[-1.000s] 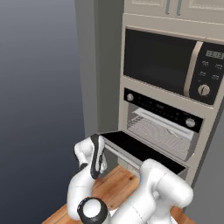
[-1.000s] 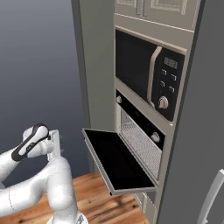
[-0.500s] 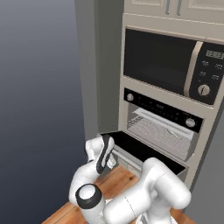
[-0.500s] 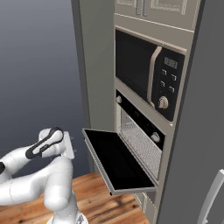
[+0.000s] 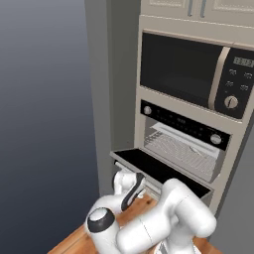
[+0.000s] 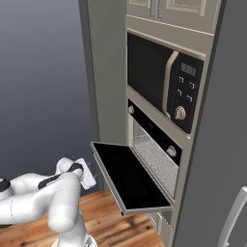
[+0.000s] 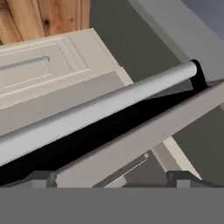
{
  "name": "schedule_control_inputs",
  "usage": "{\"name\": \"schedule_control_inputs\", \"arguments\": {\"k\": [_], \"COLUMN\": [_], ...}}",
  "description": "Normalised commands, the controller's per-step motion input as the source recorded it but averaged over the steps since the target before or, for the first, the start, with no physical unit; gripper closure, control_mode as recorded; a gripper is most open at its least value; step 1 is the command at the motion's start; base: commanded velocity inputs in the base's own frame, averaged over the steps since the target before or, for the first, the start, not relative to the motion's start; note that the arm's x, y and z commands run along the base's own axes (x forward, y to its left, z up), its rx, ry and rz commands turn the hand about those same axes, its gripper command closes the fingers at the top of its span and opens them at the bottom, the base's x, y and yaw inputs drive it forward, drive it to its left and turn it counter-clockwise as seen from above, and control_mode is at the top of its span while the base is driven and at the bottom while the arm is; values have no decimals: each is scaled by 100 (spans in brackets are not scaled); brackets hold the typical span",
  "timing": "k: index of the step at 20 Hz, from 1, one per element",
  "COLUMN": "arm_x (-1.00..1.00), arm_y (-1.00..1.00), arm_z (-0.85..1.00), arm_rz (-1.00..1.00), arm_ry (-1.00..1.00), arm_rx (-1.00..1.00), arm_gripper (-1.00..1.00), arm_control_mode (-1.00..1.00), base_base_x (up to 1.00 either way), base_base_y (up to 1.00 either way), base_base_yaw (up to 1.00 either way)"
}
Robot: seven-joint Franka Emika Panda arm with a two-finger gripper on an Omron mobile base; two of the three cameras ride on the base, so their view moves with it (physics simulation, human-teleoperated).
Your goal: Place the fish on the bottom rack of the oven, and slide the tray back inside. Close the oven door.
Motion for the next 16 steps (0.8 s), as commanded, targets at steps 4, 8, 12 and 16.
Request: {"name": "schedule_control_inputs", "arguments": {"k": [4, 8, 12, 16], "arm_x": [2, 9, 54, 81], "arm_y": [56, 54, 6, -23], "arm_z": [-100, -96, -32, -24], "arm_rz": [0, 0, -1, -8], "arm_ry": [2, 6, 10, 15], "arm_rx": [-46, -44, -26, -20], "arm_gripper": [-100, -100, -100, -100], "arm_control_mode": [-100, -100, -100, -100], "base_base_x": [0, 0, 0, 0], "base_base_y": [0, 0, 0, 0], "base_base_yaw": [0, 0, 0, 0]}}
